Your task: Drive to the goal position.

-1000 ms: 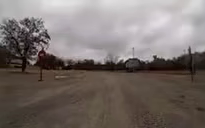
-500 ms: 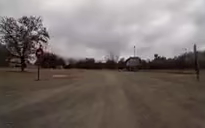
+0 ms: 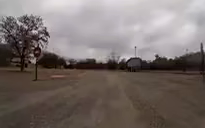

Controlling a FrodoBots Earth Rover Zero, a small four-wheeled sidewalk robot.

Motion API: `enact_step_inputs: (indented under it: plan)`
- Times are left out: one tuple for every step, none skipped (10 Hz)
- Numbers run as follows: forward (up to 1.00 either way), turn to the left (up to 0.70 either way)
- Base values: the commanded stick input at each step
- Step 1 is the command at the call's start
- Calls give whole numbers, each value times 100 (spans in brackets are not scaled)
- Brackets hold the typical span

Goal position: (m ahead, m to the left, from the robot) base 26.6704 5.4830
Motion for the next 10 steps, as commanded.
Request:
enact_step_inputs:
  plan:
    - [70,-1]
    - [70,-1]
    - [70,-1]
    - [70,-16]
    - [70,-36]
    - [70,-35]
    - [70,-20]
    - [70,-1]
    - [70,-1]
    - [70,-1]
